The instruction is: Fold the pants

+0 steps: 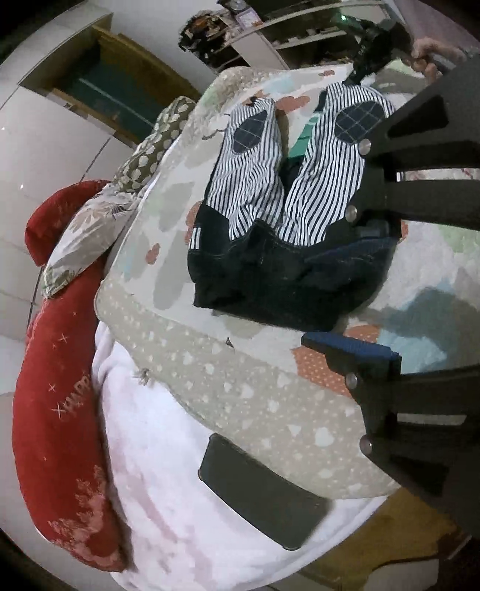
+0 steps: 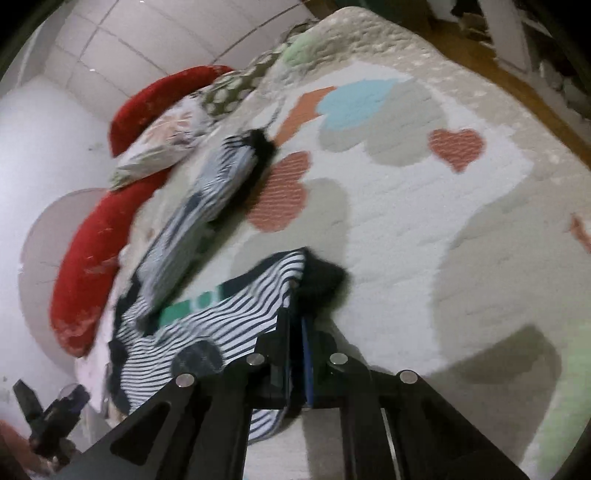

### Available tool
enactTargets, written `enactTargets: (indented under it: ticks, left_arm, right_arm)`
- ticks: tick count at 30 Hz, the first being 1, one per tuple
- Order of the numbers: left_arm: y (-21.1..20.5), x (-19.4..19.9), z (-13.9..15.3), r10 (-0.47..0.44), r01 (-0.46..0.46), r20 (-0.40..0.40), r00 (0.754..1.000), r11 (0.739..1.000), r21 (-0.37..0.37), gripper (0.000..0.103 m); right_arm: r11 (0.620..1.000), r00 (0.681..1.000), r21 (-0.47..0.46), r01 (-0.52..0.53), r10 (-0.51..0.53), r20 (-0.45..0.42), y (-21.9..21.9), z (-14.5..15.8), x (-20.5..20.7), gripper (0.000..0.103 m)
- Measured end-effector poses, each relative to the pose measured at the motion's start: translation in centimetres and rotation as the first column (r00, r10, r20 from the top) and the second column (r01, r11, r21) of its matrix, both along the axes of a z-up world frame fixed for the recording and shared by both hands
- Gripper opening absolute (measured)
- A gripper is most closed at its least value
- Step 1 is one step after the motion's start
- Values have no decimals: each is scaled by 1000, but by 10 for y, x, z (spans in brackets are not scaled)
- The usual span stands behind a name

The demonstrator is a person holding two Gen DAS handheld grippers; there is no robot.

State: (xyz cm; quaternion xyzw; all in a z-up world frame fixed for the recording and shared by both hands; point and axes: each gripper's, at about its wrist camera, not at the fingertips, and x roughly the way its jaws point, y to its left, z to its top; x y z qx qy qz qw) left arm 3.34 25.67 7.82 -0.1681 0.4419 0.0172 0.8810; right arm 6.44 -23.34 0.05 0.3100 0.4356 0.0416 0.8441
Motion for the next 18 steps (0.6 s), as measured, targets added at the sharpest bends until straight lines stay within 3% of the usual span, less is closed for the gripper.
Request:
enactTargets:
  ticks: [2, 5, 8, 13, 18]
  left_arm:
    - [0, 8, -6, -14, 14, -30, 999, 1000, -3, 38]
    - [-2, 21, -12, -40, 41, -59, 997, 999, 10, 38]
    - [-8, 37, -10, -66, 70, -68, 995, 996, 53, 38]
    - [-19, 65, -8, -104, 110, -84, 991, 992, 63, 42]
    - [-27, 71, -5, -124, 126, -63, 990, 991, 39, 44]
  right_arm:
    - [995, 998, -87, 44, -48, -35, -10, 4, -3, 7]
    - [995, 996, -57, 85, -87, -23, -32, 15, -11, 7]
    - [993, 997, -90, 77, -75, 19, -40, 39, -3, 11]
    - [997, 997, -79, 28, -23, 68, -31, 65, 49, 64]
    - [999, 1000, -43, 26, -25, 10, -15, 48, 135, 64]
